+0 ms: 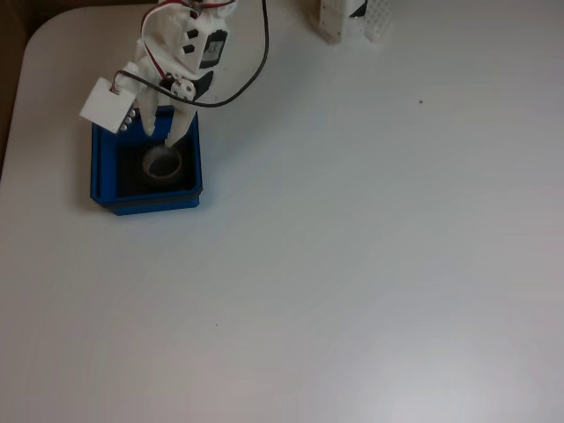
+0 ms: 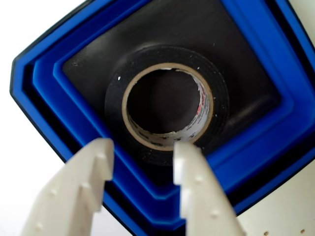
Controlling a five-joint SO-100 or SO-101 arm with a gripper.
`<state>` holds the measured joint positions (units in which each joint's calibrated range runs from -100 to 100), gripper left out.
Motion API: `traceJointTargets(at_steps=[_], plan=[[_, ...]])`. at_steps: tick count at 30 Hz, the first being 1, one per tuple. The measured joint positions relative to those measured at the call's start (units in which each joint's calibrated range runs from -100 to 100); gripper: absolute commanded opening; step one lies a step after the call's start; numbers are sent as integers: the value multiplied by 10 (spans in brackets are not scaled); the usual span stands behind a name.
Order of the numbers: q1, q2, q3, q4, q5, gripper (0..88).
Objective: Pick the black tape roll and drop it in the blue box
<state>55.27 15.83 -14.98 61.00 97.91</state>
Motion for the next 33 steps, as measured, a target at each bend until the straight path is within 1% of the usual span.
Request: traceJointTargets(at_steps=[6,19,23,30,33], plan=[[1,-143,147,0,0,116],[0,-625,566,-9,0,116],[0,-766,711,-78,0,117],[0,-983,1006,-272,1,123],[0,-1070,1113,-310,1,123]])
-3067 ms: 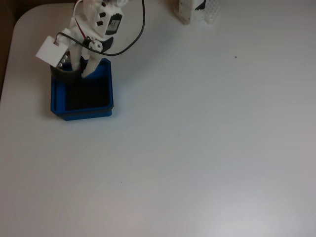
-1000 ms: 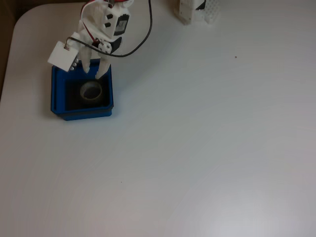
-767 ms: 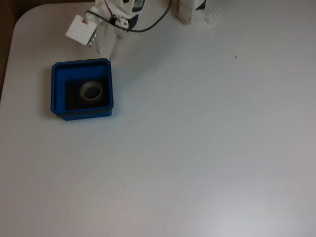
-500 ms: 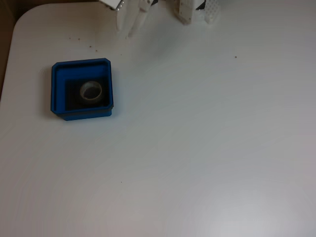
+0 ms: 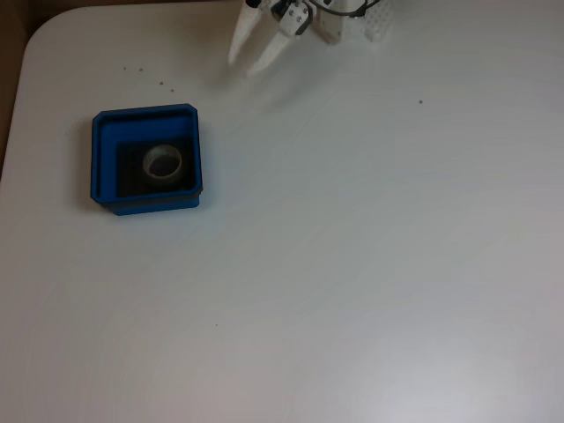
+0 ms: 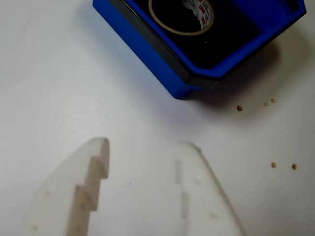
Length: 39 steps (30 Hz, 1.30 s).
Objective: Pick the black tape roll and drop it in the blue box
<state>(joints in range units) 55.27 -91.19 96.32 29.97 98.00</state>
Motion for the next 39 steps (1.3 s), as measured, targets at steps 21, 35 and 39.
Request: traceJointTargets(at_steps=[21,35,39], plan=[[-530,-61,27,-10,2,114],[-546,-61,27,-10,0,7],[-546,-61,27,-10,0,7]])
